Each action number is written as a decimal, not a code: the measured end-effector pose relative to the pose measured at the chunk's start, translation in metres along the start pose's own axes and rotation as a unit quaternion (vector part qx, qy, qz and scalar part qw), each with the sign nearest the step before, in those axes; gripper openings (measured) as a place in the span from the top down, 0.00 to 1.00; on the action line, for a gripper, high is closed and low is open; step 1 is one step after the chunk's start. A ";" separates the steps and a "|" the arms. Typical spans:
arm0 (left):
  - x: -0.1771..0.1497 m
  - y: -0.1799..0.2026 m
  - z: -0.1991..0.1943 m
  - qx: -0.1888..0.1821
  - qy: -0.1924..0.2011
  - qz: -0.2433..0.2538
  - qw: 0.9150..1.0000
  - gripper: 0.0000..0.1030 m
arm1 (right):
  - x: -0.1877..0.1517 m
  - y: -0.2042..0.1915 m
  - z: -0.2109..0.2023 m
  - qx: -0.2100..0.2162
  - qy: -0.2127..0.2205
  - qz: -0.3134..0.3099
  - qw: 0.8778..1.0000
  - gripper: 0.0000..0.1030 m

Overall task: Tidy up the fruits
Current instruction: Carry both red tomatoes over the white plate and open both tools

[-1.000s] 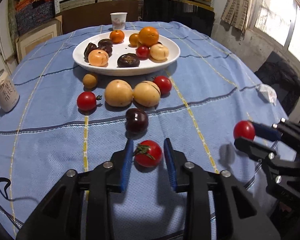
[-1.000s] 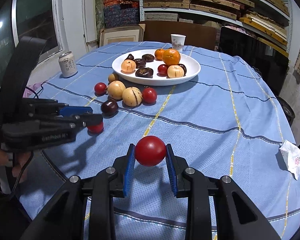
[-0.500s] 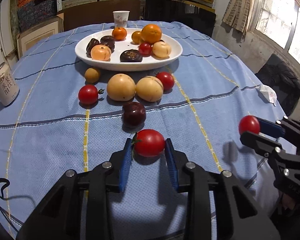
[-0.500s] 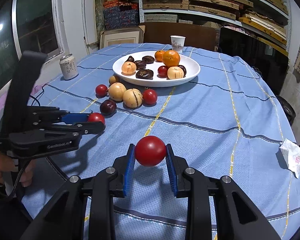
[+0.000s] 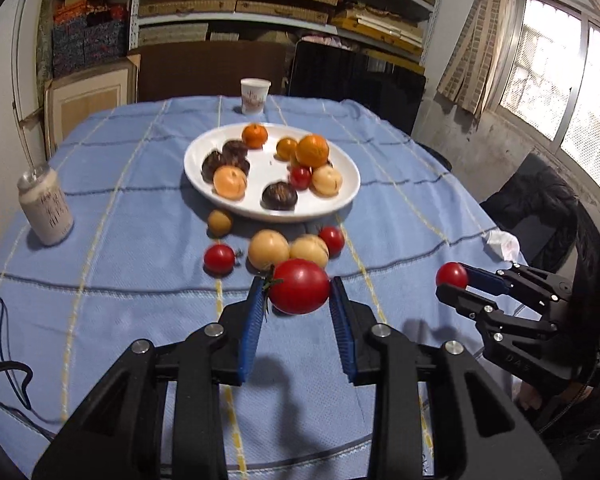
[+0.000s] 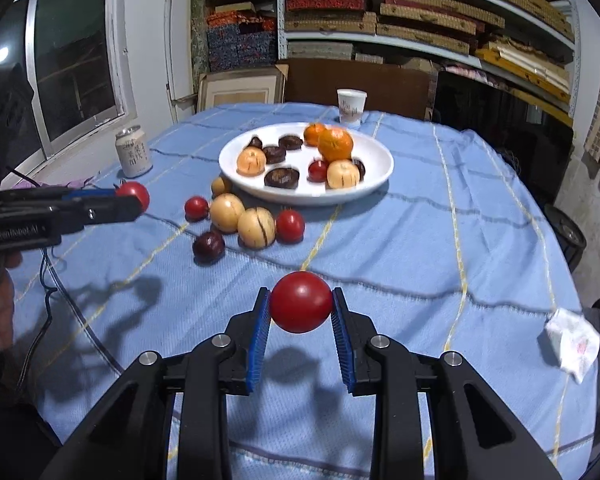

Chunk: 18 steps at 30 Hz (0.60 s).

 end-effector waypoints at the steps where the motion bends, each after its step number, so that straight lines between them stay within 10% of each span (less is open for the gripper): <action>1: 0.007 -0.002 0.000 0.001 0.002 0.001 1.000 0.69 | 0.008 0.000 -0.001 -0.001 0.006 -0.005 1.000 0.70; 10: 0.112 -0.024 0.049 -0.022 0.011 -0.030 0.999 0.69 | 0.111 0.006 0.041 0.004 0.035 -0.038 0.999 0.70; 18: 0.144 -0.049 0.148 0.002 -0.033 -0.059 0.998 0.69 | 0.134 0.006 0.116 0.002 0.005 -0.038 0.999 0.70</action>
Point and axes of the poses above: each gripper's, at about its wrist camera, not at the fingertips, and z roughly the way its jaws point, y to its right, x to its top, the point moved 10 cm from there along z, roughly the way its jaws point, and after that the axes turned 2 degrees about -x, right-handed, at the moved point
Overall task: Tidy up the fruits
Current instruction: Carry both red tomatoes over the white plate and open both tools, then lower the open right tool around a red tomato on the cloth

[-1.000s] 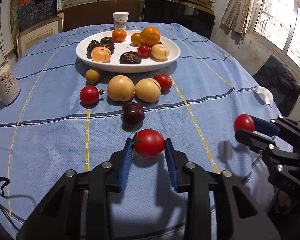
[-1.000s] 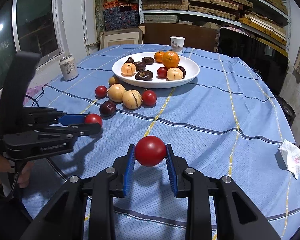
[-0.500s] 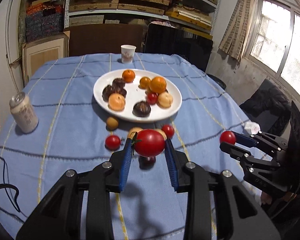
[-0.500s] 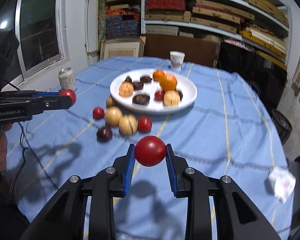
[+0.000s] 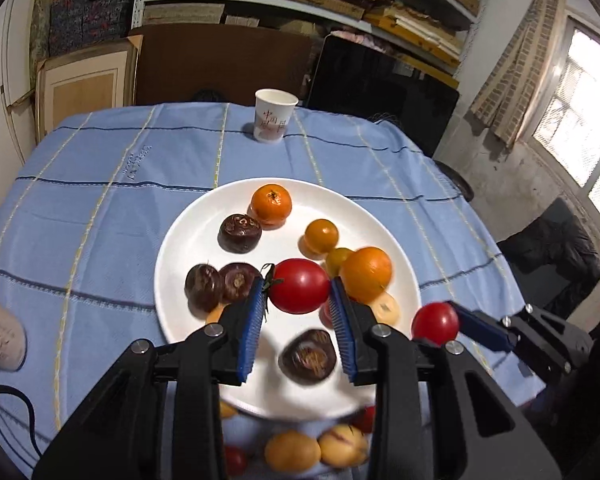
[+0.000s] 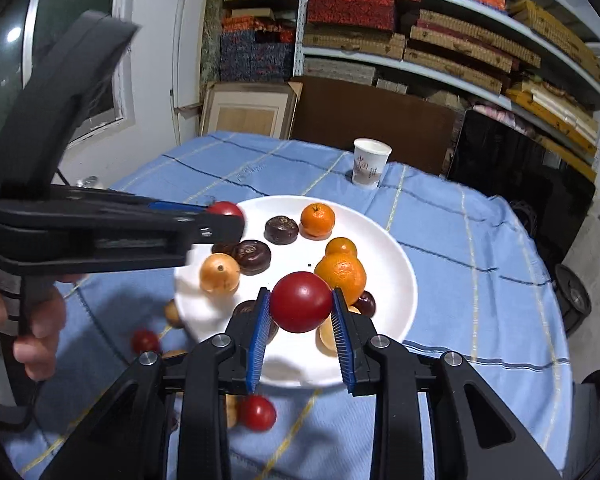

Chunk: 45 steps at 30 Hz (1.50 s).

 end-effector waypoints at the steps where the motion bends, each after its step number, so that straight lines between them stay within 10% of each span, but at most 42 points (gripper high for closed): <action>1: 0.003 -0.002 0.009 0.000 -0.004 -0.003 1.000 0.69 | -0.001 0.001 0.006 0.000 -0.003 0.001 1.000 0.70; 9: 0.004 -0.017 0.058 0.003 -0.038 -0.027 0.999 0.66 | -0.012 0.002 0.039 0.003 -0.016 0.004 1.000 0.56; 22: -0.030 -0.027 -0.049 0.070 0.068 -0.010 0.995 0.05 | -0.046 0.001 -0.027 0.010 0.002 0.027 1.000 0.53; 32: -0.129 -0.018 -0.114 0.091 0.070 0.030 0.993 0.05 | -0.094 -0.025 -0.063 -0.007 -0.018 0.055 0.998 0.46; 45: -0.173 -0.045 -0.154 0.124 0.079 0.014 0.989 0.05 | -0.118 -0.034 -0.051 -0.018 -0.054 0.062 0.996 0.45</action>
Point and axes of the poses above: each gripper's, at about its wrist camera, not at the fingertips, and z roughly the way its jaws point, y to its right, x to its top, the point moved 10 cm from there along z, roughly the way its jaws point, and after that the axes turned 2 degrees about -x, right-handed, at the moved point
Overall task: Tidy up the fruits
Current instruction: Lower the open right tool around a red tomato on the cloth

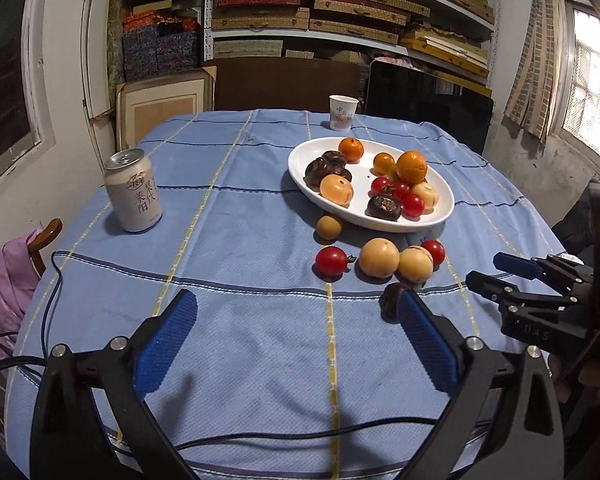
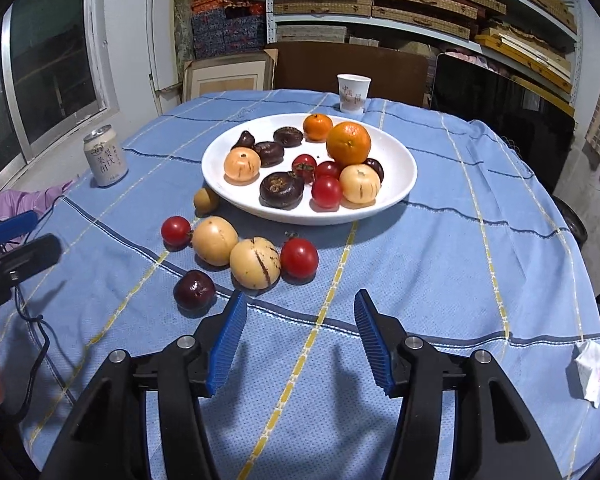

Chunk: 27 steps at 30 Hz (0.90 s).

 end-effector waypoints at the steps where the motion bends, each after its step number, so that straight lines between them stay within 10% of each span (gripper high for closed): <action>1: -0.001 -0.001 0.001 0.002 -0.002 0.001 1.000 0.05 | -0.001 -0.001 0.002 -0.001 -0.002 -0.001 1.000 0.45; 27: -0.030 0.002 0.020 -0.025 -0.045 -0.011 0.999 0.05 | 0.026 -0.009 0.040 -0.019 -0.006 -0.022 1.000 0.46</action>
Point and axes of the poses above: each gripper's, at about its wrist camera, not at the fingertips, and z roughly the way its jaws point, y to its right, x to its top, the point moved 10 cm from there along z, roughly the way its jaws point, and after that the axes turned 2 degrees about -x, right-handed, at the moved point
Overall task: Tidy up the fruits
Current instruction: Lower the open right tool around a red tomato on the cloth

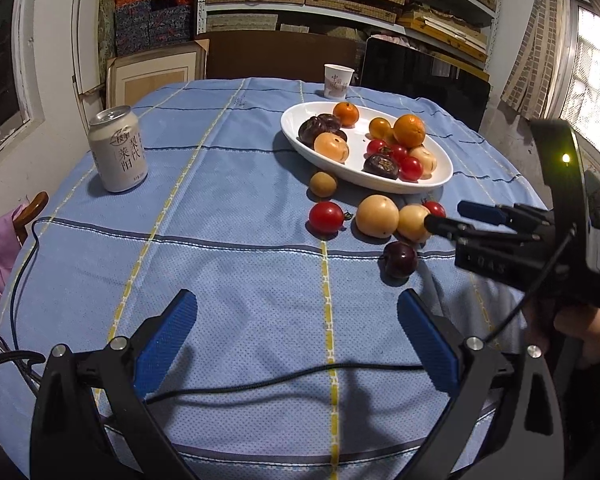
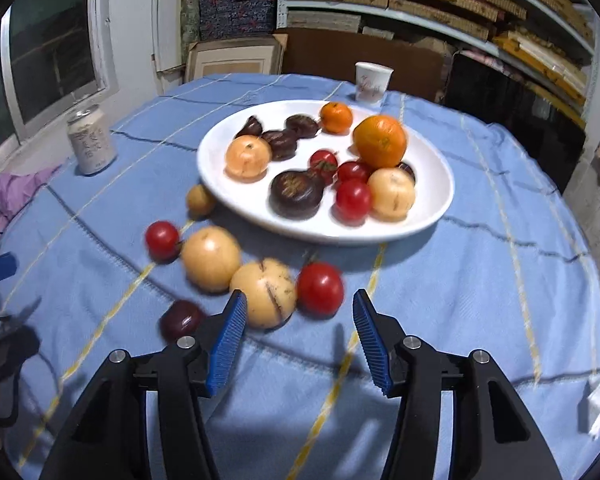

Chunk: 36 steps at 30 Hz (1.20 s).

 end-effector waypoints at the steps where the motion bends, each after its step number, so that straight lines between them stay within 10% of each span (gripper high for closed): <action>1: 0.000 0.000 0.000 -0.002 0.001 -0.001 1.000 0.05 | 0.002 0.006 0.000 -0.002 0.001 0.008 1.000 0.46; 22: 0.001 0.008 0.004 -0.025 -0.006 -0.003 1.000 0.05 | 0.001 0.049 0.036 -0.046 -0.035 0.014 0.998 0.46; 26: 0.002 0.008 0.003 -0.023 -0.006 -0.001 1.000 0.05 | -0.004 0.049 0.045 -0.032 -0.058 0.024 0.998 0.72; 36: 0.035 0.039 0.005 -0.006 0.001 0.071 0.997 0.05 | -0.044 0.008 -0.045 0.033 0.000 -0.027 0.999 0.72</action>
Point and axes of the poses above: each gripper's, at about its wrist camera, not at the fingertips, and z roughly the way its jaws point, y to its right, x to its top, the point moved 10 cm from there along z, roughly the way its jaws point, and after that the axes turned 2 degrees about -x, right-handed, at the moved point
